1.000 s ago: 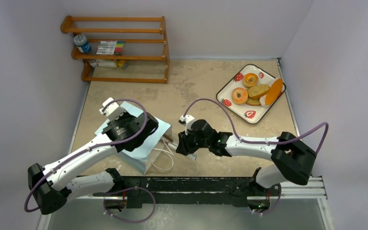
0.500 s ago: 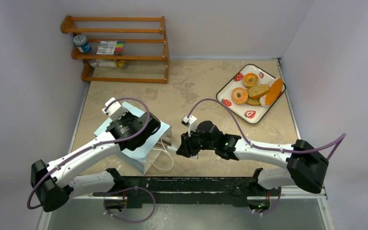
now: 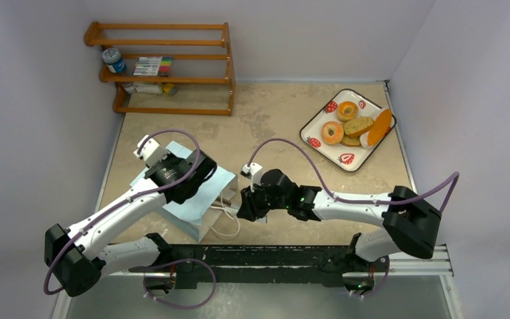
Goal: Take the fake bread out of the paper bag
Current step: Move the paper bag to the center of the board.
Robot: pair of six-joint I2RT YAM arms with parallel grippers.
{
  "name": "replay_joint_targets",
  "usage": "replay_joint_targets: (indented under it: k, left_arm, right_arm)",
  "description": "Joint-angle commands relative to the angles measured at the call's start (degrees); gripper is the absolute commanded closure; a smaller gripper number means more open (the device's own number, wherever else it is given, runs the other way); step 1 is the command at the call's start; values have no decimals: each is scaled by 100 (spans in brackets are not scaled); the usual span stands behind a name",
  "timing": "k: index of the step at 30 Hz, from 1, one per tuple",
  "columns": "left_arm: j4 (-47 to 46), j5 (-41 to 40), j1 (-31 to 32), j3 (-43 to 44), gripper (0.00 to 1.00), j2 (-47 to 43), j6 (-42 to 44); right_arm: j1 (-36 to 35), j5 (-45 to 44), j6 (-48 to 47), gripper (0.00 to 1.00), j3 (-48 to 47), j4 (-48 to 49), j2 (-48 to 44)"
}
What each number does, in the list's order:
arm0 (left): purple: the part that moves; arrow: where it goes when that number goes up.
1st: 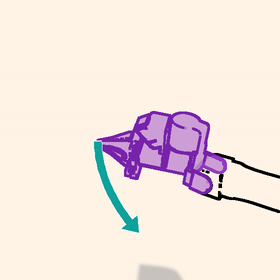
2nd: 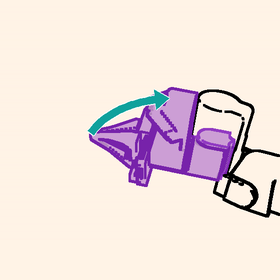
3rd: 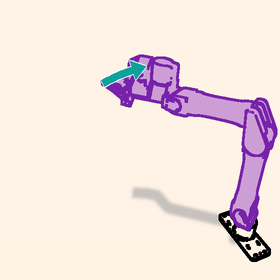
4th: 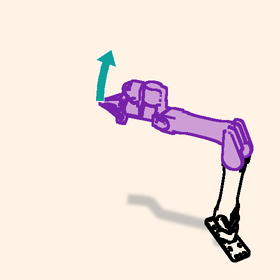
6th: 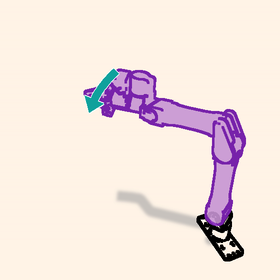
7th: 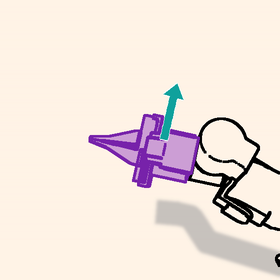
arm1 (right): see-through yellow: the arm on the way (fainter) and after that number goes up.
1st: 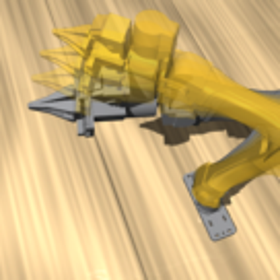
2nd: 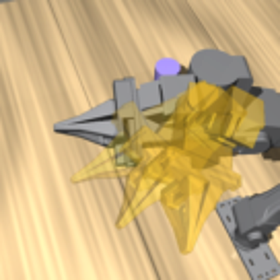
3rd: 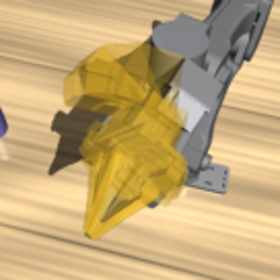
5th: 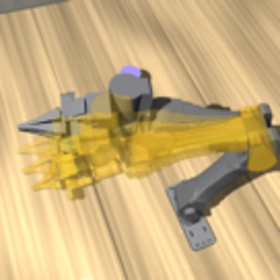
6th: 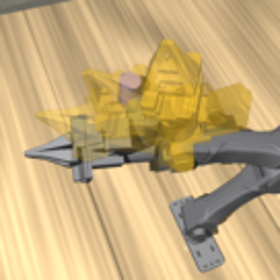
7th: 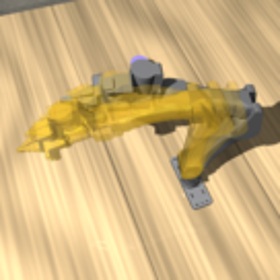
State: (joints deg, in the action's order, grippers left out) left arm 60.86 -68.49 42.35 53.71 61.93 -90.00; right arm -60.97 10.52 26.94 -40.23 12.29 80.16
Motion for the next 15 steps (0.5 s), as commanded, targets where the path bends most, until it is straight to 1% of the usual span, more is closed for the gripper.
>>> replay_joint_targets:
  k: [1, 7, 15]
  left_arm:
    - [-97, 218, -199, 49, 79, 152, 99]
    - [-220, 407, -271, -35, 79, 210, 209]
    - [-231, 469, -320, -145, 80, 34, 291]
  right_arm:
    - [-121, -207, 77, 61, -405, 214, 133]
    - [-277, -683, 161, 60, -762, -30, 479]
    - [-394, -1280, 177, 59, -1400, -290, 1111]
